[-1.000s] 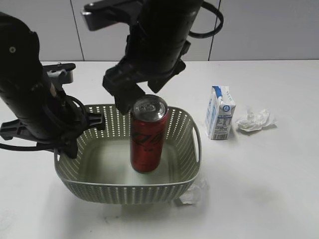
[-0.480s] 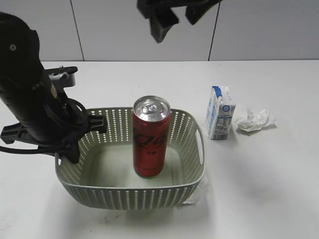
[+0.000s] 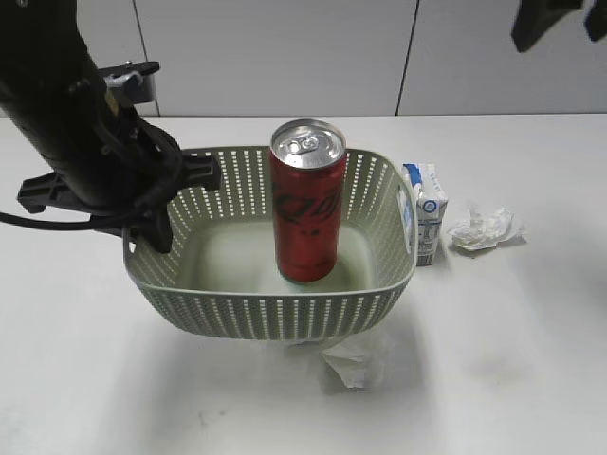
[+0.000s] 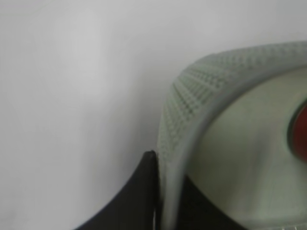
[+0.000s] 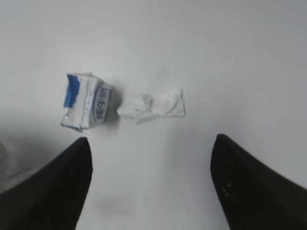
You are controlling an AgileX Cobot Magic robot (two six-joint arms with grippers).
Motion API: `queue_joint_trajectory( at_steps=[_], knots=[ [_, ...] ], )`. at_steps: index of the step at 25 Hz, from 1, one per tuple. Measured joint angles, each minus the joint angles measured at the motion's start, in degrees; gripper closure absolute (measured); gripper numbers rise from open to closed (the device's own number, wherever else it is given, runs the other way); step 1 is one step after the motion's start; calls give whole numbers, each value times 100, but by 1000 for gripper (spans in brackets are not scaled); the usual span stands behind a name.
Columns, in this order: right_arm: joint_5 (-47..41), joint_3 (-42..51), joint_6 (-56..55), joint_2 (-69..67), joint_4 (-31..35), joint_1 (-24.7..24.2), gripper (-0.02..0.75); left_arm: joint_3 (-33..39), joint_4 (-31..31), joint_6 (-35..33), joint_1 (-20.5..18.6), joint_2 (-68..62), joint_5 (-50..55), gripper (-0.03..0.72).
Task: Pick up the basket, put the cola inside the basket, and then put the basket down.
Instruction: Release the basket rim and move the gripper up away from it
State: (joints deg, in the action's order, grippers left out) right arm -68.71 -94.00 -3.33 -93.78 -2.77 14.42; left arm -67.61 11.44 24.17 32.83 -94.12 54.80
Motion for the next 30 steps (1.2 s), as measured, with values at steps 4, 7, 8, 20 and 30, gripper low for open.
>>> queue_joint_trajectory(
  at_steps=[4,7,8,20,30],
  knots=[
    [51,985,60,801,5,-92,143,-393,316,-486,-353,-441,327,688],
    [215,1754,77,1574,24,-92,143,-782,295,-665,-535,-763,503,688],
    [277,2048,77,1812,24,-92,143,-936,295,-699,-580,-857,521,688],
    [706,4959,77,5621,366,-92,143,-3049,256,-1202,-716,-2567,753,688],
    [60,5520,-47,8420,409,-92,144,-3515,244,-1202,-826,-3447,663,688]
  ],
)
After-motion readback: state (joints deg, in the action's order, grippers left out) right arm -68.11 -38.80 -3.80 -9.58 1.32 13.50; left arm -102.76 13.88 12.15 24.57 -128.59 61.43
